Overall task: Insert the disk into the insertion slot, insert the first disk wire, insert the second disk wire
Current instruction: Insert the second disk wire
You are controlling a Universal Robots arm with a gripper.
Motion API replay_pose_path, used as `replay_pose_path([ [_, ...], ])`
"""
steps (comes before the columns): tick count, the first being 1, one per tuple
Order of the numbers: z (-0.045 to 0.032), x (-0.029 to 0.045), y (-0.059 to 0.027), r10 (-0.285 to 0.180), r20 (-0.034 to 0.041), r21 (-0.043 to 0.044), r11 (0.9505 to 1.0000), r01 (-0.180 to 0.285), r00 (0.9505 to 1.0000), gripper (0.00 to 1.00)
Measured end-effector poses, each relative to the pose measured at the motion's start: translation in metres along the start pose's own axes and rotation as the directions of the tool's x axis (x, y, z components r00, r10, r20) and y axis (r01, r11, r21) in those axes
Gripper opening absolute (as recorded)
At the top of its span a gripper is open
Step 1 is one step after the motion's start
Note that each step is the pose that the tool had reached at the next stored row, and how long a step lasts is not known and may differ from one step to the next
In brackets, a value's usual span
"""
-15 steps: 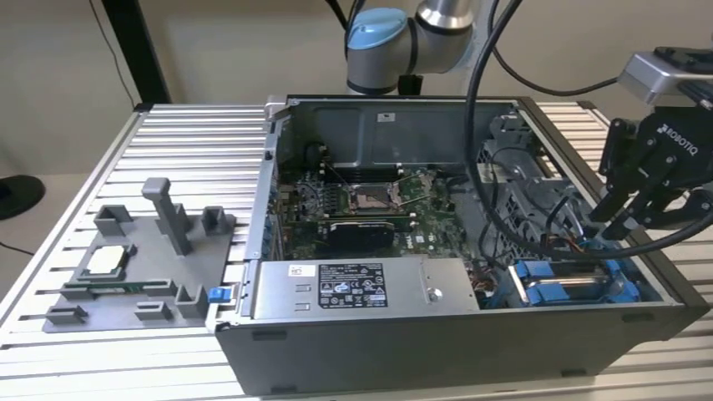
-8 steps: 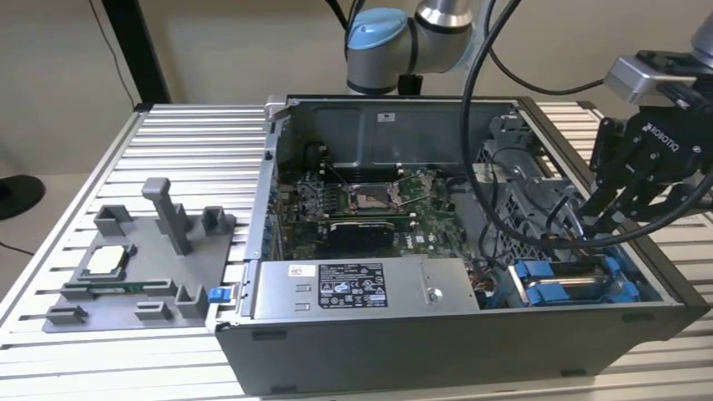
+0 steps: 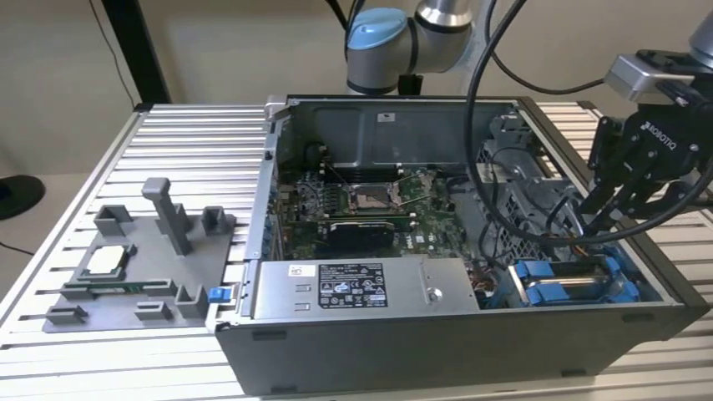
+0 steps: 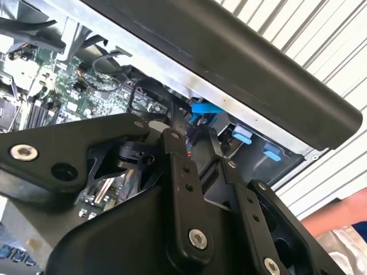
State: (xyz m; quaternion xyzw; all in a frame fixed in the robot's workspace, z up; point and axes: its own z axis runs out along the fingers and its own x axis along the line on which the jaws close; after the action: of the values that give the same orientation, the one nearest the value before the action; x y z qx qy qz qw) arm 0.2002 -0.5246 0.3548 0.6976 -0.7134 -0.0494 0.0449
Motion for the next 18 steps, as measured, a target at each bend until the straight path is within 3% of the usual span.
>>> replay_pose_path([
  [6, 0.0001, 0.0065, -0.0005, 0.000, -0.0001, -0.0057, 1.0000, 0.000, 1.0000, 1.00],
  [18, 0.0068, 0.0068, -0.0013, 0.000, -0.0003, -0.0056, 1.0000, 0.000, 1.0000, 1.00],
])
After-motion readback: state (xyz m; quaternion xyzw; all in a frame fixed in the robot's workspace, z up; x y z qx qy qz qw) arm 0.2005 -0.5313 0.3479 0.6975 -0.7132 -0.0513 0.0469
